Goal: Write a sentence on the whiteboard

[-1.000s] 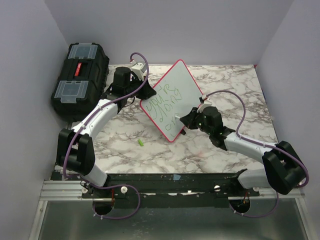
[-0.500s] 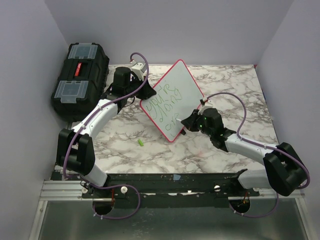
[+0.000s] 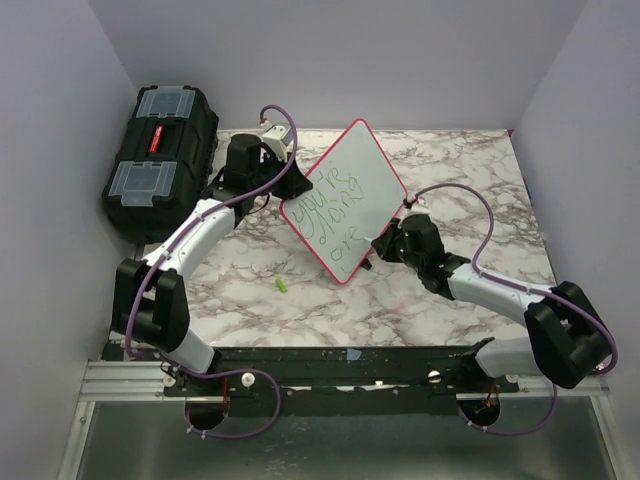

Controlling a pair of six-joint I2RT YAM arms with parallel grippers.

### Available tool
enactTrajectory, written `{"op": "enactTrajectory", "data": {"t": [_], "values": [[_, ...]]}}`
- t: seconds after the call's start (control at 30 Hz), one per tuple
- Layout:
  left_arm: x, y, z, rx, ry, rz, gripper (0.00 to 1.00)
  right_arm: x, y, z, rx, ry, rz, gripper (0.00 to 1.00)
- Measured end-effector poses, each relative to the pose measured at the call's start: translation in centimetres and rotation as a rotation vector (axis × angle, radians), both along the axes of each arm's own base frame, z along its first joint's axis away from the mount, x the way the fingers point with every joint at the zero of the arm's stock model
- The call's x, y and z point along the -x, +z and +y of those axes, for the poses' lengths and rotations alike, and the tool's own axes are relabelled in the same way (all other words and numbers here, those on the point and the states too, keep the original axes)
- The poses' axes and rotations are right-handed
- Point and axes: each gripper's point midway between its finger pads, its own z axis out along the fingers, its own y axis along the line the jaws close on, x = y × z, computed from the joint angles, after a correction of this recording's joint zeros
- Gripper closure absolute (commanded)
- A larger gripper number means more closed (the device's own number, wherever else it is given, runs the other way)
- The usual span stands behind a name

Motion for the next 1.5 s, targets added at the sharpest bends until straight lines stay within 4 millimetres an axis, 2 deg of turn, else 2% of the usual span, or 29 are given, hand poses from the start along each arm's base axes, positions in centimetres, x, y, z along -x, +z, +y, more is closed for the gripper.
{"op": "enactTrajectory", "data": {"t": [0.3,0.53,0.87,1.5], "values": [[0.3,0.2,-0.2,0.006,-0.012,-0.003,1.0,-0.9,0.7,-0.7,0.058,-0.044,0.001,0.99],[0.3,0.3,-0.3,0.008,-0.017,-0.006,1.0,-1.5,2.5,-0.9,0.041,-0.066,-0.039,0.99],[0.4,0.4,-0.4,0.008,-0.02,-0.005,1.0,-3.0,2.9,-2.7,0.007,-0.125,-0.039,0.99],[0.4,0.4,-0.5,0.006,-0.021,-0.001,1.0,-3.6,2.4,-1.0,-0.053,-0.062,-0.016,0.99]]}}
